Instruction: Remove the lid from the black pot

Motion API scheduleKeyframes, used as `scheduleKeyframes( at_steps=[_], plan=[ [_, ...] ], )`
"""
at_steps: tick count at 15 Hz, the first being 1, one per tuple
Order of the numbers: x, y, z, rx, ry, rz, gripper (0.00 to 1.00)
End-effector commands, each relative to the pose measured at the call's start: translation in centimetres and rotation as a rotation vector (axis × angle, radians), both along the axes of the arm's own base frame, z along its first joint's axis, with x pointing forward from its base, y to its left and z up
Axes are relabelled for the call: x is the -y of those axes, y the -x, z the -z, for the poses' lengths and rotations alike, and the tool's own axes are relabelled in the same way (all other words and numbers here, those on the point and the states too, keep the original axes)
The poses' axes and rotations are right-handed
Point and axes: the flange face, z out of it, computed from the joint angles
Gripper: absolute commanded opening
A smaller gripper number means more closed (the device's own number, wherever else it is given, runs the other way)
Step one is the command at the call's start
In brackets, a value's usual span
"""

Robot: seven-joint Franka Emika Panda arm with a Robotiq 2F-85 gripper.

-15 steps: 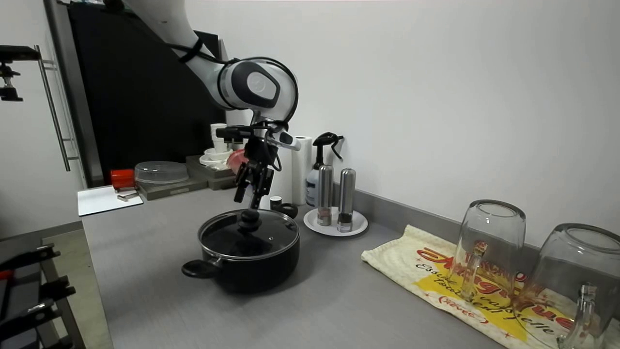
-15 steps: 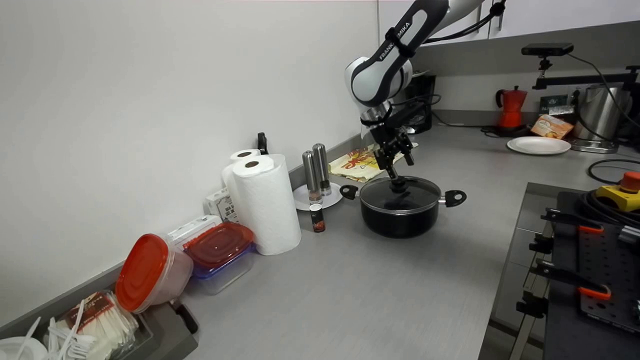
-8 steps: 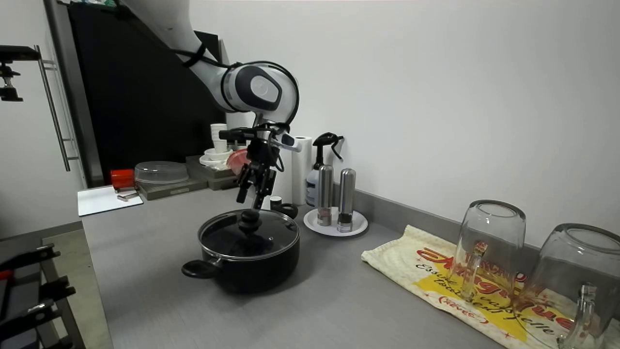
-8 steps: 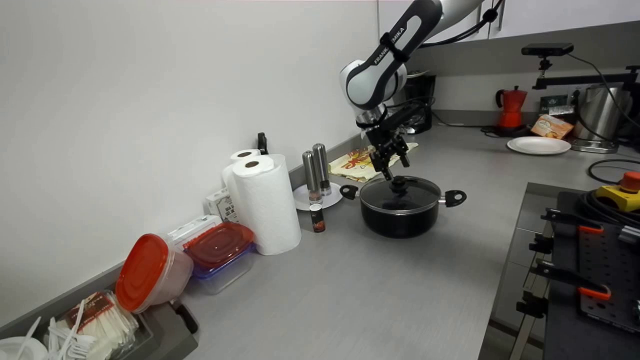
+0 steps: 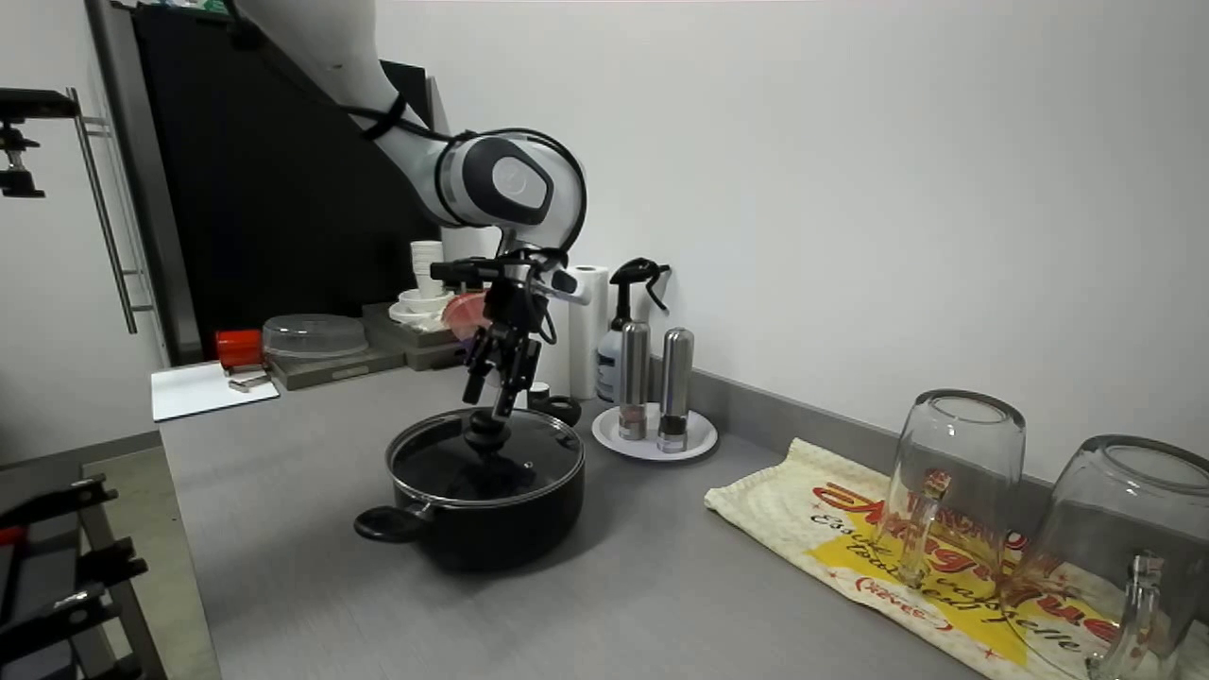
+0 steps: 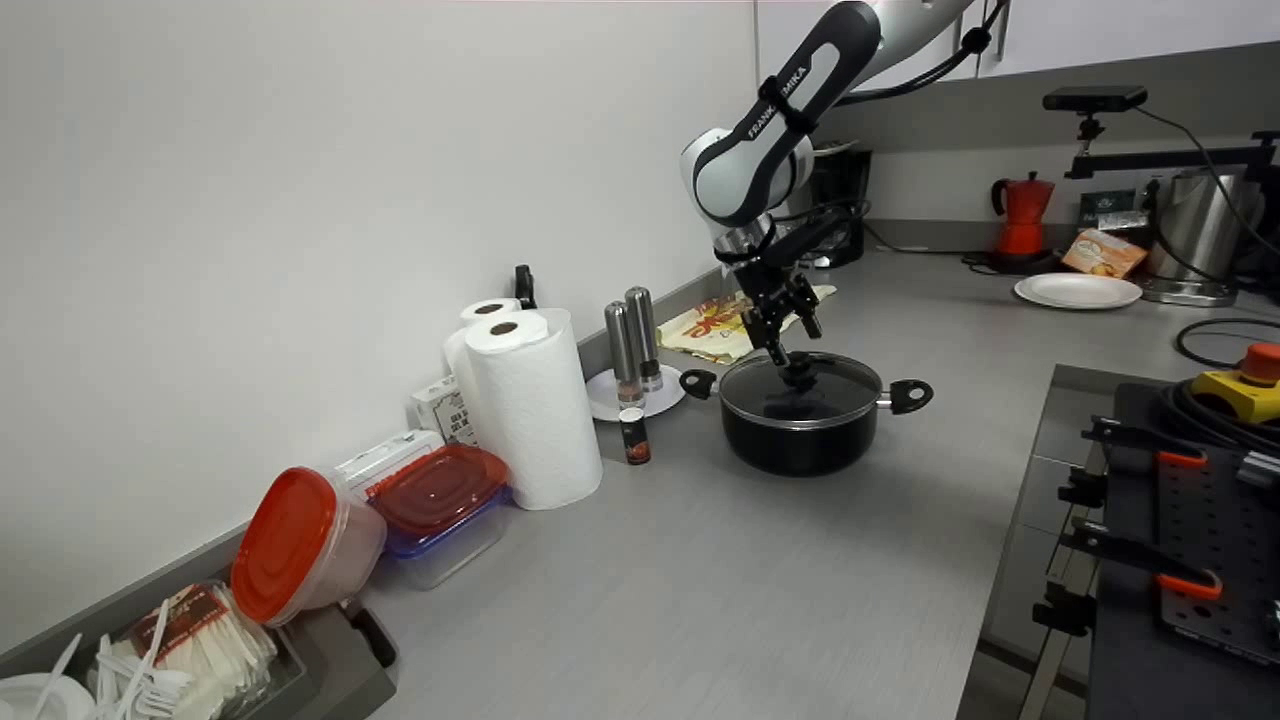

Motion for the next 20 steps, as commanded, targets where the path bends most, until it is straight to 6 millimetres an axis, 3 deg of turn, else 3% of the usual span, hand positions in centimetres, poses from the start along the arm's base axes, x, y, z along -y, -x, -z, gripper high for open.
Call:
scheduleKeyframes(
  at_steps=[1, 2, 3, 4, 11, 16, 20],
  plan=[
    [0.2, -0.2, 0.7, -0.022, -0.001, 0.003, 1.0],
    [0.2, -0.2, 0.8, -0.026, -0.004, 0.0, 1.0],
    [0.2, -0.2, 0.8, -0.026, -0.005, -0.002, 0.75],
    [0.1, -0.2, 0.8, -0.027, -0.005, -0.003, 0.74],
    [0.0, -0.3, 0.4, -0.027, -0.008, -0.006, 0.23],
    [0.1, -0.2, -0.8, -0.012, -0.01, -0.009, 0.23],
    [0.4, -0.5, -5.5, 0.053, 0.014, 0.0, 0.23]
  ],
)
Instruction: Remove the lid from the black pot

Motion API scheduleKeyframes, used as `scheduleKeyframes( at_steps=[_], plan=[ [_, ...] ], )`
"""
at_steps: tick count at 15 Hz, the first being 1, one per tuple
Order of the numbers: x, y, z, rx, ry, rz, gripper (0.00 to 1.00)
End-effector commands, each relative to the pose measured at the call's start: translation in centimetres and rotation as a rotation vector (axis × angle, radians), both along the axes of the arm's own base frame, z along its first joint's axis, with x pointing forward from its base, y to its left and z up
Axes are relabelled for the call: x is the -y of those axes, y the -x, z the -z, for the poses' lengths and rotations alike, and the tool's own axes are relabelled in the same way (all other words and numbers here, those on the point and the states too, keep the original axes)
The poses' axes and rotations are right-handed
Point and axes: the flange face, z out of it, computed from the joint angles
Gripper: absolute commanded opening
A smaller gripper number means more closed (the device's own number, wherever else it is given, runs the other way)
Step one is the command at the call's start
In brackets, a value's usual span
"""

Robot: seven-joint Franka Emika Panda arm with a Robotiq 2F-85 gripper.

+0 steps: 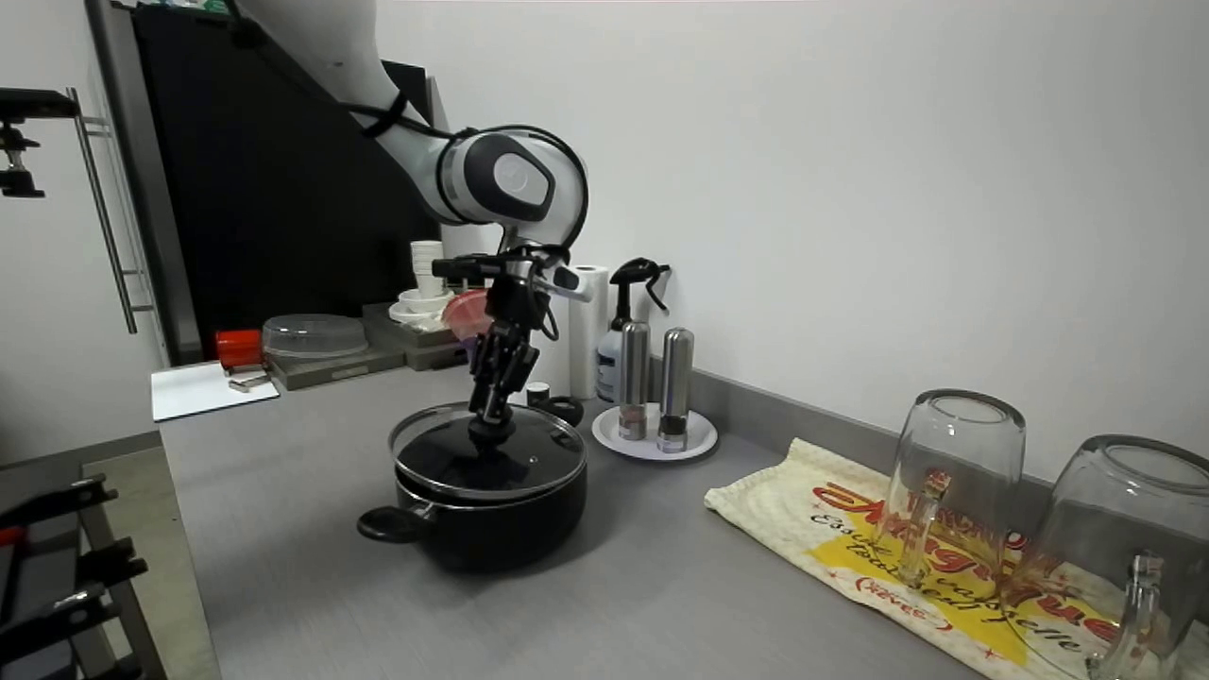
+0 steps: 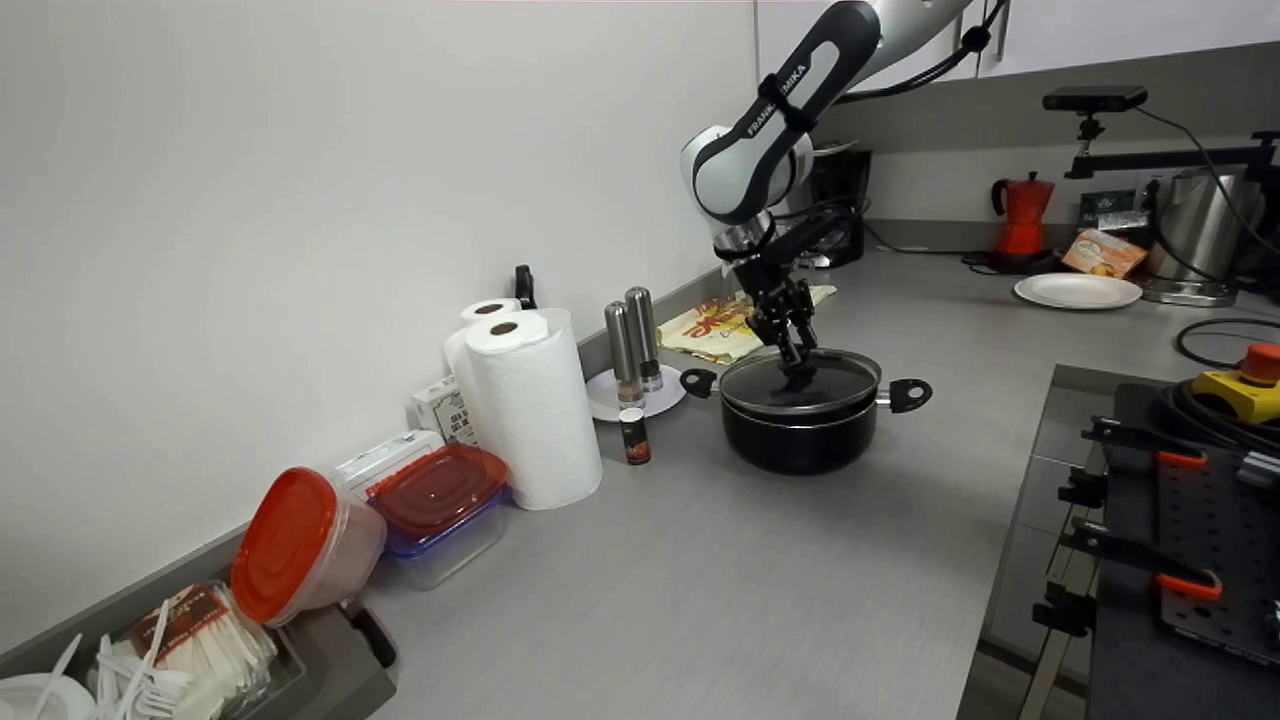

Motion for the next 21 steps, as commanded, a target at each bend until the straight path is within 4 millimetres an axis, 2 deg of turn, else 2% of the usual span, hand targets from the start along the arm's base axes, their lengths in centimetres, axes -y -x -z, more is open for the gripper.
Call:
scheduleKeyframes(
  at_steps=[1, 4, 6, 8, 10, 13, 15, 17, 21],
  plan=[
    [0.2, -0.4, -6.8, 0.069, 0.022, -0.004, 0.23],
    [-0.8, -0.6, -12.1, 0.136, 0.047, -0.031, 0.23],
    [-2.4, -0.8, -15.2, 0.178, 0.06, -0.062, 0.23],
    [-4.9, -0.9, -17.2, 0.198, 0.071, -0.107, 0.23],
    [-8.5, -0.7, -18.2, 0.198, 0.078, -0.177, 0.23],
    [-15.1, -0.1, -18.3, 0.183, 0.096, -0.309, 0.23],
    [-19.9, 0.4, -17.5, 0.17, 0.115, -0.402, 0.23],
    [-24.4, 0.9, -16.5, 0.164, 0.135, -0.485, 0.23],
    [-32.5, 1.9, -12.9, 0.195, 0.163, -0.626, 0.23]
  ],
)
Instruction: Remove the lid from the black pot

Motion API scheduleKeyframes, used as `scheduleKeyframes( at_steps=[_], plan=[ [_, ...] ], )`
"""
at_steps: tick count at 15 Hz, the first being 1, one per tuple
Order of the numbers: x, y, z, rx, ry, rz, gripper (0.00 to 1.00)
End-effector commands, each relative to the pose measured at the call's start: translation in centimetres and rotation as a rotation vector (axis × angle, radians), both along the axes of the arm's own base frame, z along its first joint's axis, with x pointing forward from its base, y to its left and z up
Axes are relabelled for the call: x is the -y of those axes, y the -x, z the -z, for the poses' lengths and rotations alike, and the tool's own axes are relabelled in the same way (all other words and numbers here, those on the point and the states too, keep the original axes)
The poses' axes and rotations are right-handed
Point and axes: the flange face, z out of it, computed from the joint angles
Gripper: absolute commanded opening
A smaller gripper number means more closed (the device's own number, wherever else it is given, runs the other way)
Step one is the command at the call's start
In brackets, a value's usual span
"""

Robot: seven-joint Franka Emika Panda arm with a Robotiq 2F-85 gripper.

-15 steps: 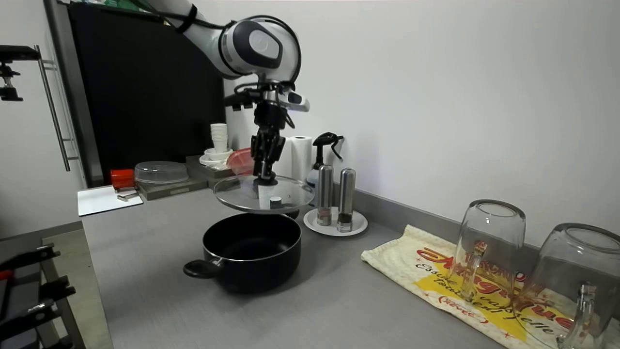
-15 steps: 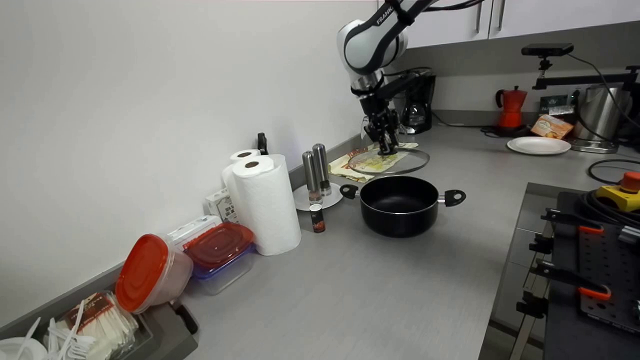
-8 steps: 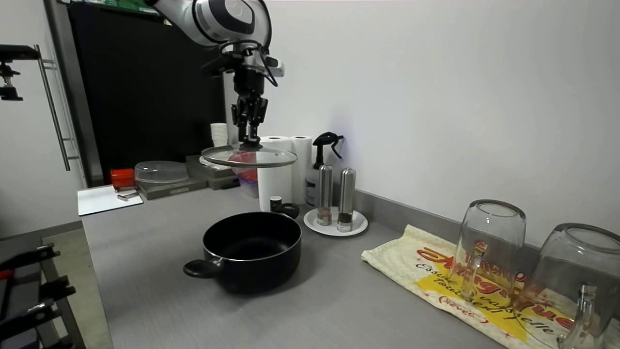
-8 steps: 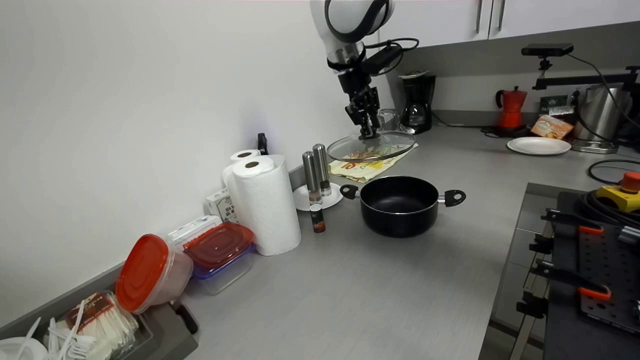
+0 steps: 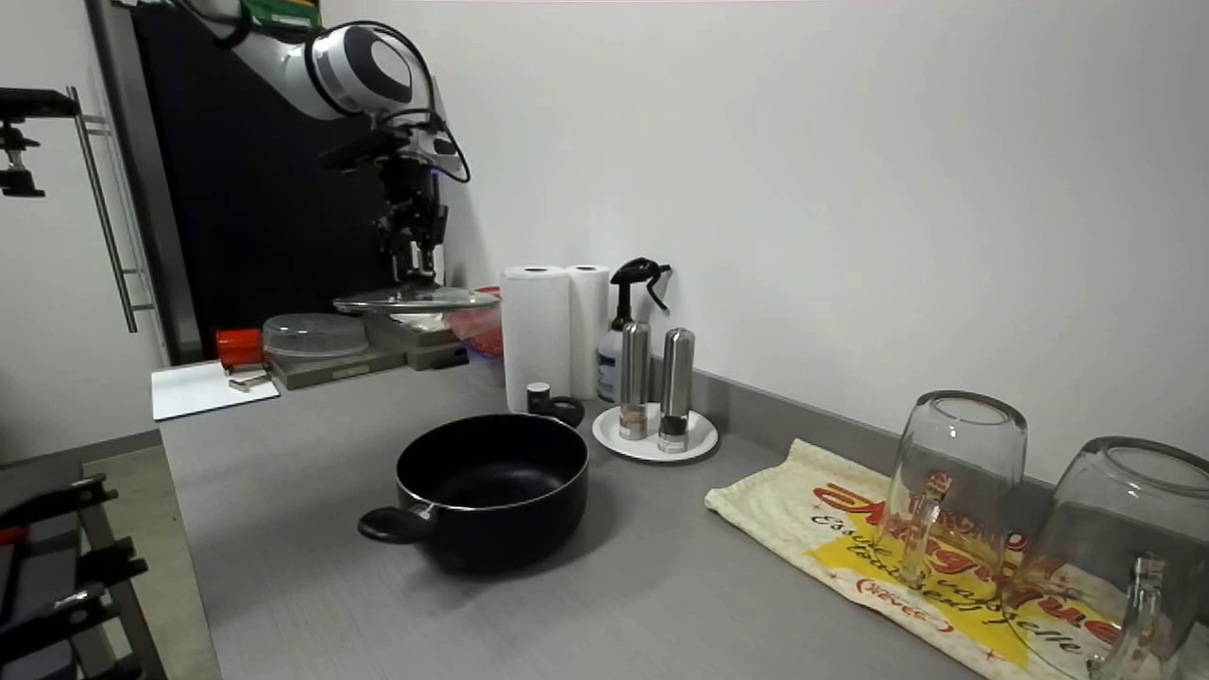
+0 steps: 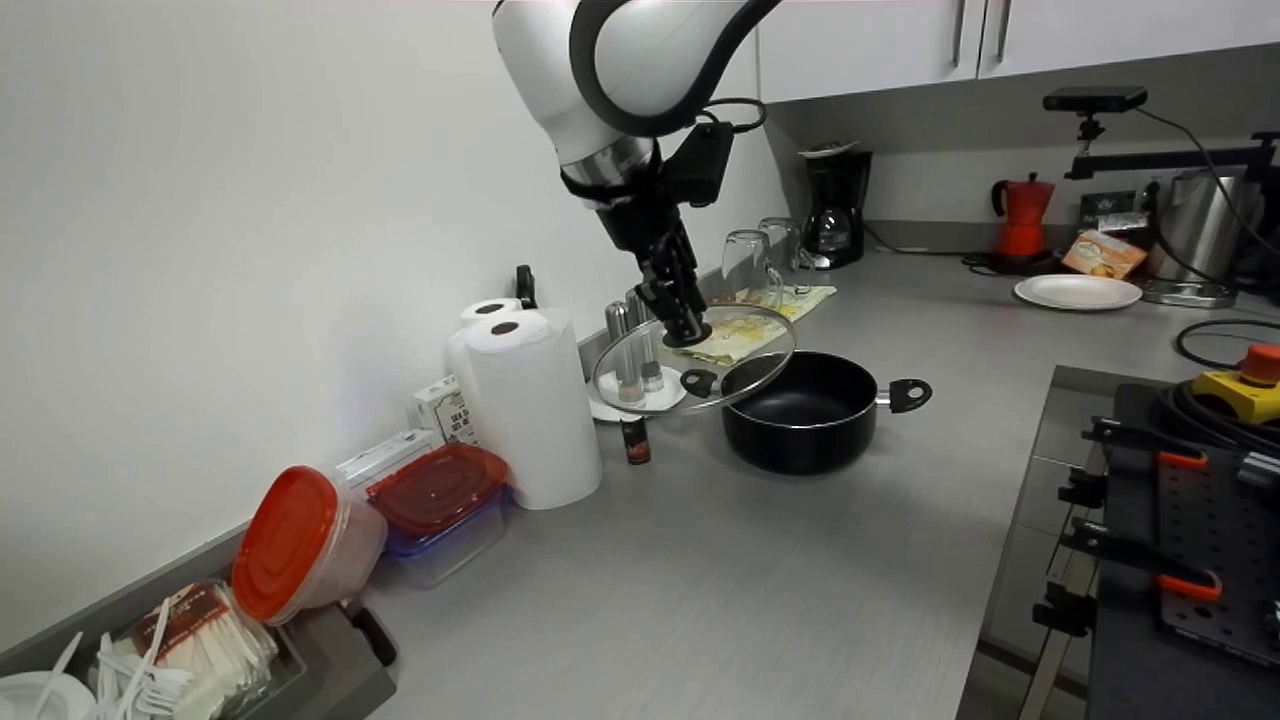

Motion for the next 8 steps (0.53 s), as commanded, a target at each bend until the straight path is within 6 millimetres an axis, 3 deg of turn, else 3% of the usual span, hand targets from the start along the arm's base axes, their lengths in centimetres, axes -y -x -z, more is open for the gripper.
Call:
scheduleKeyframes(
  at_steps=[1, 5, 8],
  plan=[
    [-5.7, -0.1, 2.2, 0.059, 0.038, -0.079, 0.23],
    [-9.0, 0.0, 6.3, 0.111, 0.009, -0.084, 0.23],
    [-8.2, -0.8, 10.2, 0.097, -0.021, -0.028, 0.23]
  ],
)
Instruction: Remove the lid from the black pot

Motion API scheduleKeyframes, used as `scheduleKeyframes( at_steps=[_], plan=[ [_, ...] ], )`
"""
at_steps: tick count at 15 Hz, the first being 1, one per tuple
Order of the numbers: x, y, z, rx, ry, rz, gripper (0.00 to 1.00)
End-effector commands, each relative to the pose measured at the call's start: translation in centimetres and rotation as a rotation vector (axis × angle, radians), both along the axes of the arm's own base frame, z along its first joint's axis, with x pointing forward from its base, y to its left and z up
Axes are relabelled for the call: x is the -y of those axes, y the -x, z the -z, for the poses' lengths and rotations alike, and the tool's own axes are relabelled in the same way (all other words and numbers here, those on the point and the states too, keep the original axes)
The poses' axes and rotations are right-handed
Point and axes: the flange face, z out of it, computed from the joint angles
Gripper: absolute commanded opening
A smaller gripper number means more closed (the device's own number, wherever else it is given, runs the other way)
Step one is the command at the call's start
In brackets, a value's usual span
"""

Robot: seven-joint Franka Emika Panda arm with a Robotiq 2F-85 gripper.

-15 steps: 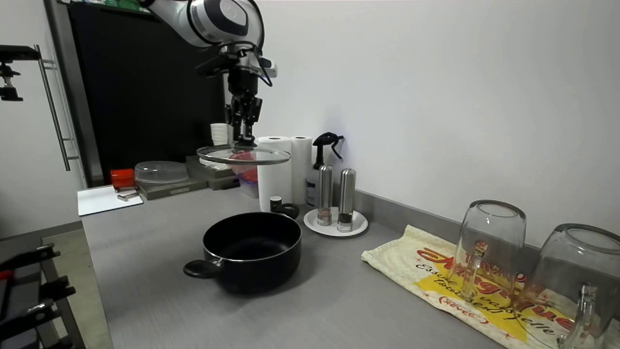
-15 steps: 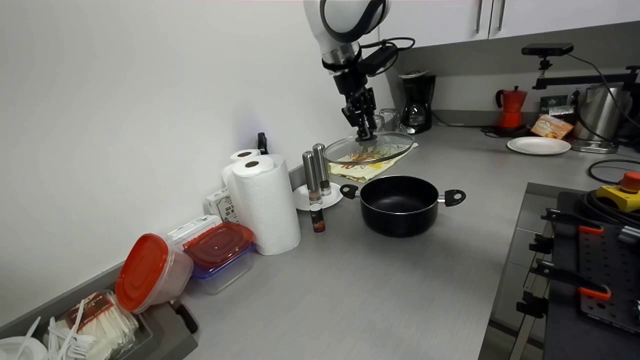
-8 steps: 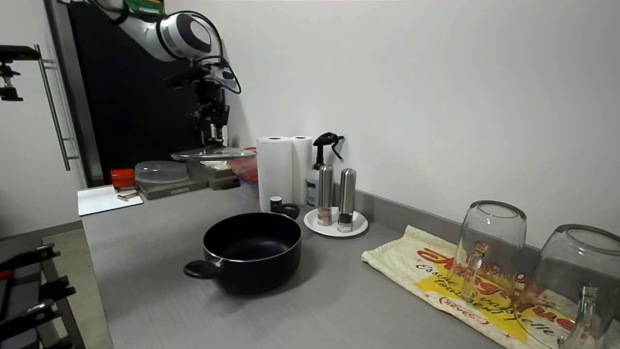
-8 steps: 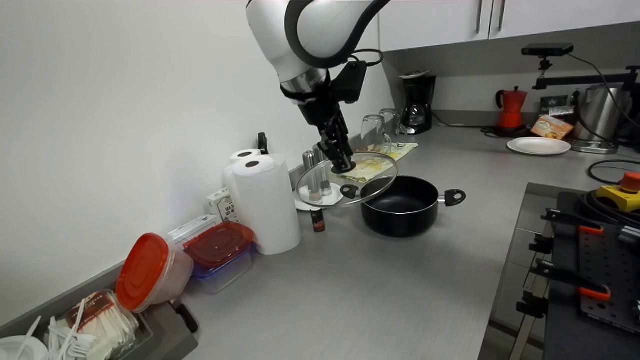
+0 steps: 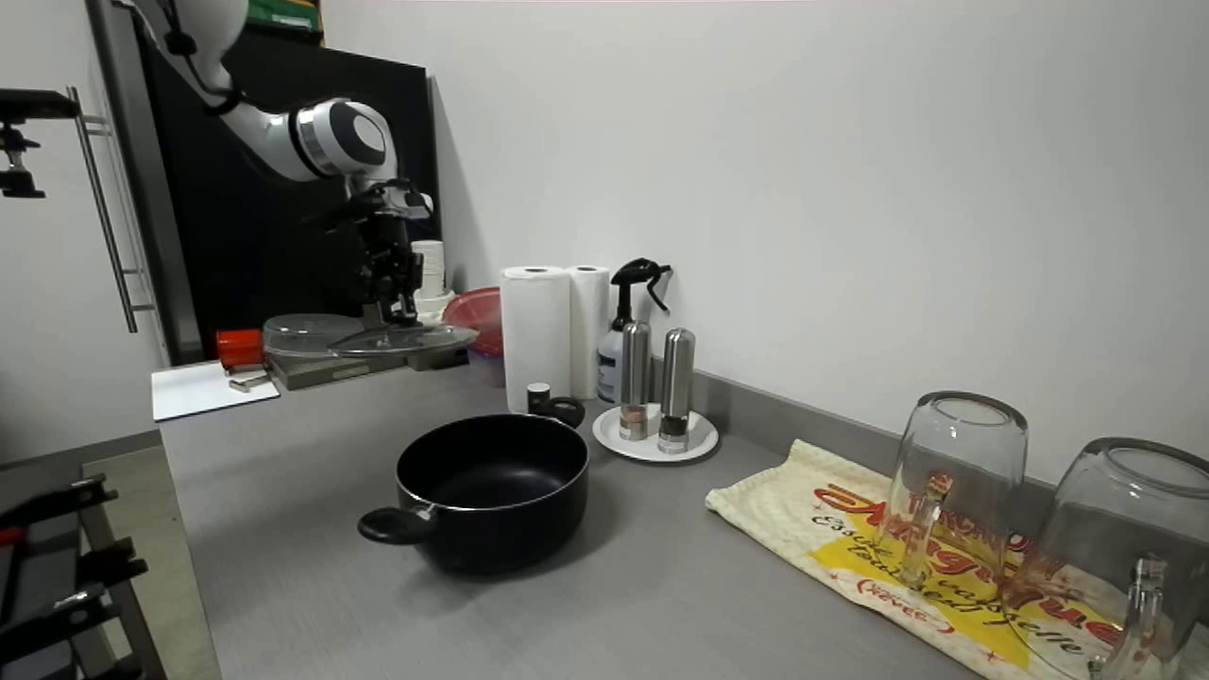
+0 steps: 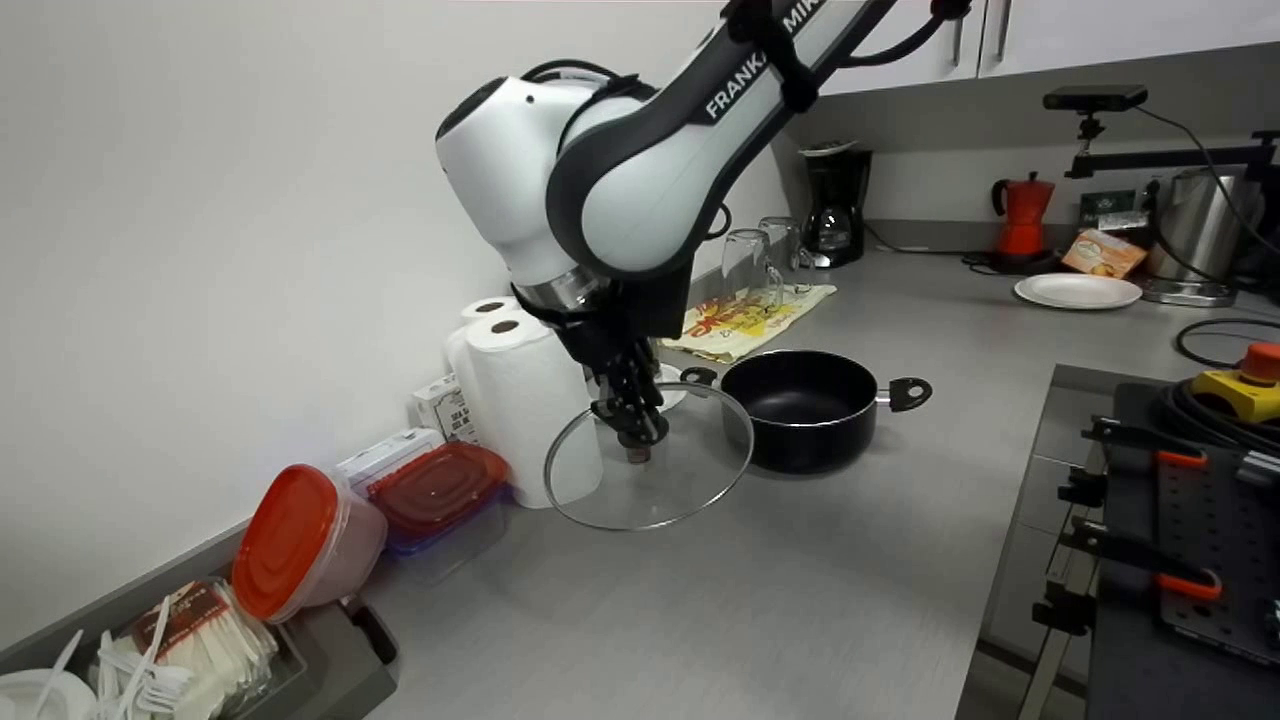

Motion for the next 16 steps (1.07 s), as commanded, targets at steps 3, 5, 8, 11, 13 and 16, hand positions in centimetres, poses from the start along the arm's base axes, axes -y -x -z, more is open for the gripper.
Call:
scheduleKeyframes(
  at_steps=[3, 5, 8, 11, 13, 16],
  plan=[
    [2.1, -2.3, 5.8, -0.023, -0.039, 0.144, 0.23],
    [2.7, -2.5, 8.5, -0.042, -0.046, 0.181, 0.23],
    [3.3, -3.6, 10.9, -0.04, -0.071, 0.253, 0.23],
    [3.0, -4.8, 11.4, -0.02, -0.112, 0.338, 0.23],
    [2.6, -5.4, 11.4, -0.008, -0.138, 0.397, 0.23],
    [2.3, -6.0, 11.6, 0.008, -0.154, 0.442, 0.23]
  ],
)
